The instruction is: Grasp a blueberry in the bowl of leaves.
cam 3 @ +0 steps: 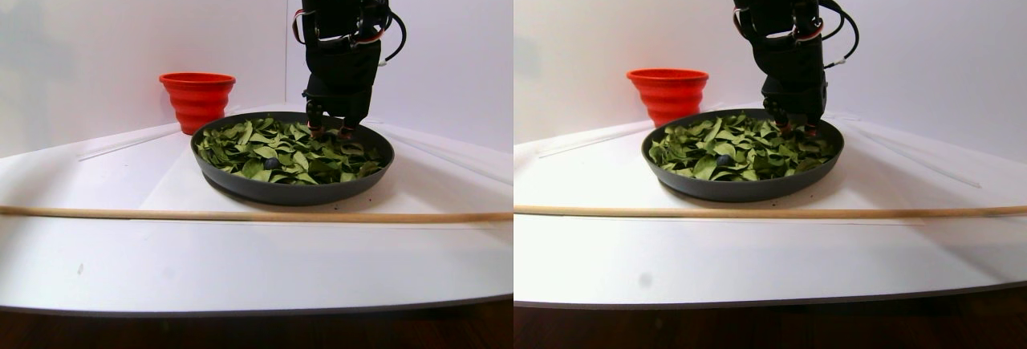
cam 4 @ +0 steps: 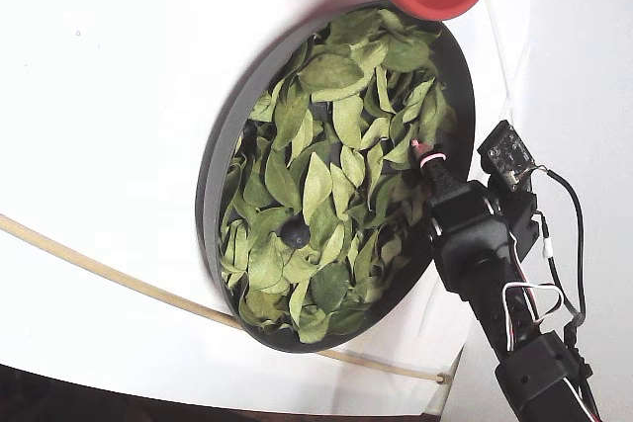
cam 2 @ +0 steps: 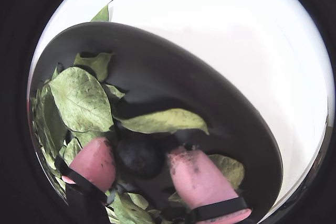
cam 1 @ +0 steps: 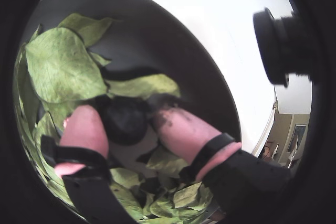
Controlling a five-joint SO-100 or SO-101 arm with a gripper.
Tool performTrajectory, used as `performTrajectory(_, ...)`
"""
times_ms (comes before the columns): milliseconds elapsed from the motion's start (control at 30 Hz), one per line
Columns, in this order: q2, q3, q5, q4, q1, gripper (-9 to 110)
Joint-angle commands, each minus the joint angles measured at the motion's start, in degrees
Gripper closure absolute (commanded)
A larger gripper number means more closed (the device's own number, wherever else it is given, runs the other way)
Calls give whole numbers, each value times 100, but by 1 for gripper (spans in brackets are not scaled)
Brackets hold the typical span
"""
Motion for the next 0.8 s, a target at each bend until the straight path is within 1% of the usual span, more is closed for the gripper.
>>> performTrajectory(0, 123, -255, 79, -44, 167, 82)
performTrajectory(767, 79, 97, 457, -44, 123, 82)
